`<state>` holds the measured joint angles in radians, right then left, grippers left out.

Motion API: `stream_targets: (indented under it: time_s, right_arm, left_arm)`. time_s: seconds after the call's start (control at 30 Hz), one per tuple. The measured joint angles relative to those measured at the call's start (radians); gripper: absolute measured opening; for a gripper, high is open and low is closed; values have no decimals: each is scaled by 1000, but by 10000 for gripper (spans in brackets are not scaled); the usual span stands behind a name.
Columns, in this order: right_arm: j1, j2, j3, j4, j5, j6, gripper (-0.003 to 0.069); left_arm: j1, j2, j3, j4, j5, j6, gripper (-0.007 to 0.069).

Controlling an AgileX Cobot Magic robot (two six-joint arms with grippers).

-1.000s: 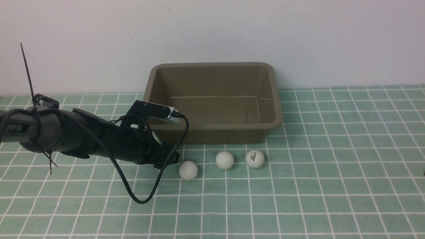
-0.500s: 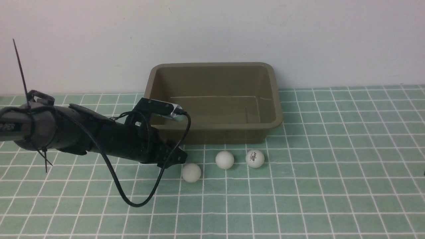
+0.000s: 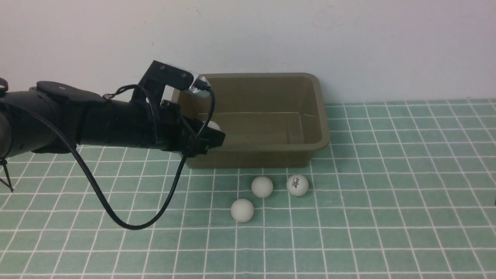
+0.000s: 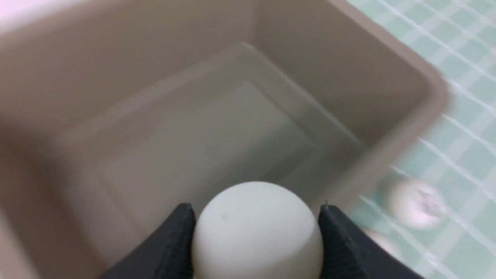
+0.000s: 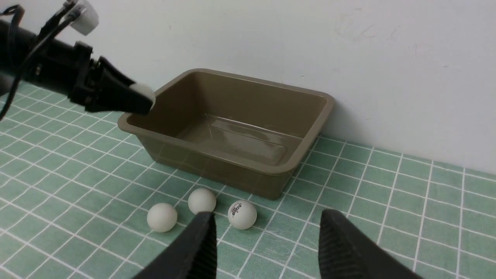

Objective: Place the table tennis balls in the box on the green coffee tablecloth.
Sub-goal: 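Drop the ball into the bin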

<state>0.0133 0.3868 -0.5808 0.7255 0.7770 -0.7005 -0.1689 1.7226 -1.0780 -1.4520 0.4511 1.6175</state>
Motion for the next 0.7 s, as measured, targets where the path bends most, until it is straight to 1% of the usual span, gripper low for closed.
stream_targets:
  time_s: [0.1, 0.17, 0.23, 0.33, 0.43, 0.53, 0.6, 0.7]
  right_arm:
    - [0, 0, 0, 1, 7, 0, 336]
    - [0, 0, 0, 1, 8, 0, 336]
    - [0, 0, 0, 1, 11, 0, 336]
    - [0, 0, 0, 1, 11, 0, 336]
    - [0, 0, 0, 3, 11, 0, 336]
    - [0, 0, 0, 3, 11, 0, 336]
    - [0, 0, 0, 3, 11, 0, 336]
    - [0, 0, 0, 3, 13, 0, 336]
  left_arm:
    - [0, 39, -24, -86, -42, 190, 352]
    - [0, 83, -49, -143, -38, 323, 352]
    - [0, 103, -60, -166, -35, 356, 352]
    - [0, 115, -63, -182, -35, 367, 358]
    - [0, 116, -63, -189, -42, 352, 396]
    - [0, 104, -64, -183, -78, 290, 465]
    - [0, 89, -64, -169, -95, 255, 486]
    - [0, 55, -64, -140, -103, 188, 493]
